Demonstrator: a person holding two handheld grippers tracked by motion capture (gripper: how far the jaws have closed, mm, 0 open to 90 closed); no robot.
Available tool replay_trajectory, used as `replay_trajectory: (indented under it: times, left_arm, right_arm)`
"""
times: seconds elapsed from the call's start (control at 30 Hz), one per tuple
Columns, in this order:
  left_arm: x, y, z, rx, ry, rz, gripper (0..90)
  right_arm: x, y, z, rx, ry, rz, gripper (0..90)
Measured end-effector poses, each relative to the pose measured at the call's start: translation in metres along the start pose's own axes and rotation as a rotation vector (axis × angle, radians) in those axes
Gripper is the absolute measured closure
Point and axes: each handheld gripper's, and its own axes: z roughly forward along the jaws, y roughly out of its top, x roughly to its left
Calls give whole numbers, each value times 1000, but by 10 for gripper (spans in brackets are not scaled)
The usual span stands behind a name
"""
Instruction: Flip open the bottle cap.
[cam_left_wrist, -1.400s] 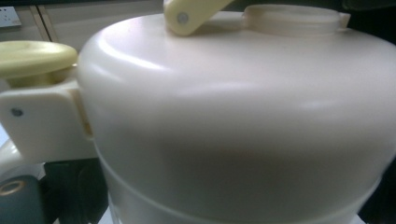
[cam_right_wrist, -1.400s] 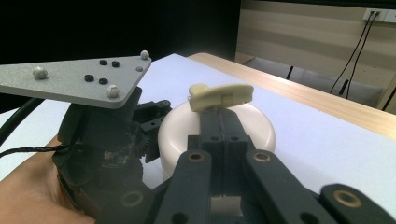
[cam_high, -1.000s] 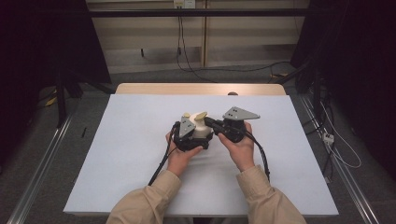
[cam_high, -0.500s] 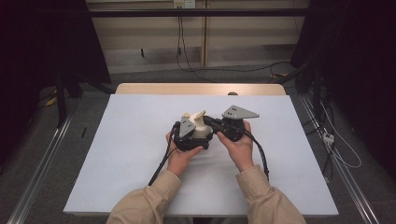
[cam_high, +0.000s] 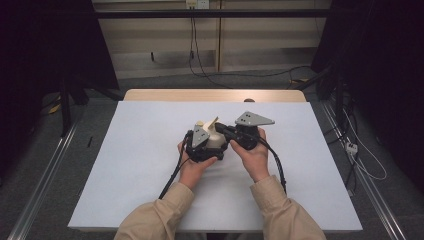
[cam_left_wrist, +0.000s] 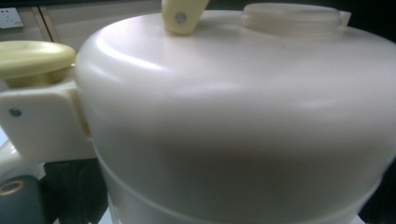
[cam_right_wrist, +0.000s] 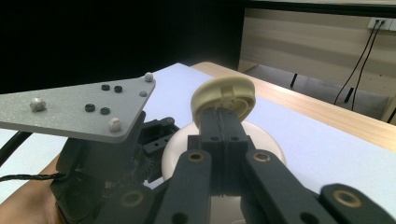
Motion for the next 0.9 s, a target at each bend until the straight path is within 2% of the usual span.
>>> replay_trajectory:
  times: [0.9]
  left_arm:
    - [0, 0, 0, -3, 2, -4, 51]
  right_arm:
    - [0, 4, 7, -12, 13, -5, 900]
